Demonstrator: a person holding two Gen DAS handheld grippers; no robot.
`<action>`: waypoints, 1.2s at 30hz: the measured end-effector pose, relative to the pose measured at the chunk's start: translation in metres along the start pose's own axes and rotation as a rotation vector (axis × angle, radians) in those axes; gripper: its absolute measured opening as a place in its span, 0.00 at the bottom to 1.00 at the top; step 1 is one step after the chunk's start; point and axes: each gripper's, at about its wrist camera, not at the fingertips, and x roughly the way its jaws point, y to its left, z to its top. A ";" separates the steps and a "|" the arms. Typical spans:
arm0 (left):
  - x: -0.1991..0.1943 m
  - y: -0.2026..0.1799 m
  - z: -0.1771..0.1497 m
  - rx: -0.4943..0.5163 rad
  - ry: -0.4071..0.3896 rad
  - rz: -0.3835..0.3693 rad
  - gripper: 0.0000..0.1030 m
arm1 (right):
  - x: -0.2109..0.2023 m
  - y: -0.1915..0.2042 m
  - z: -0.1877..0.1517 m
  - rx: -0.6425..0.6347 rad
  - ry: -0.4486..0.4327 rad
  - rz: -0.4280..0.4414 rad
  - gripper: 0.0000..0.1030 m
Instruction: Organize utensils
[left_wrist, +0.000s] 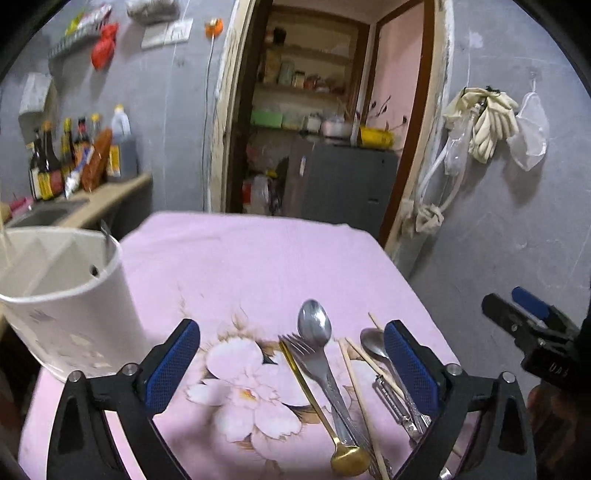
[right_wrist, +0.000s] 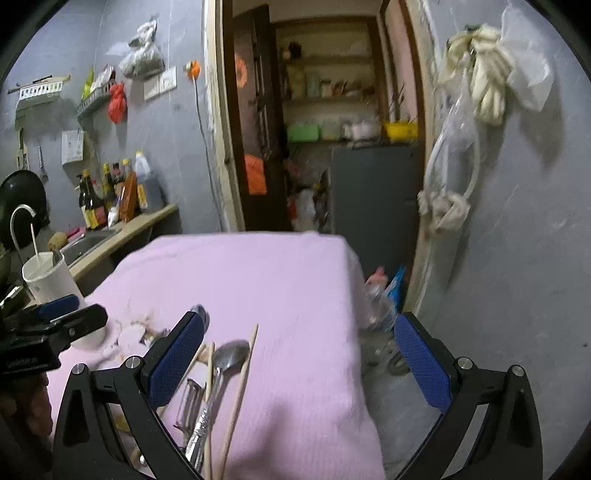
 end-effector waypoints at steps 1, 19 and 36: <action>0.004 0.000 -0.001 -0.005 0.014 -0.007 0.89 | 0.005 -0.001 -0.003 0.003 0.010 0.013 0.98; 0.066 0.013 -0.023 -0.147 0.260 -0.138 0.25 | 0.094 0.009 -0.036 -0.011 0.266 0.338 0.21; 0.094 0.025 -0.015 -0.267 0.366 -0.235 0.20 | 0.117 0.024 -0.052 0.089 0.432 0.439 0.20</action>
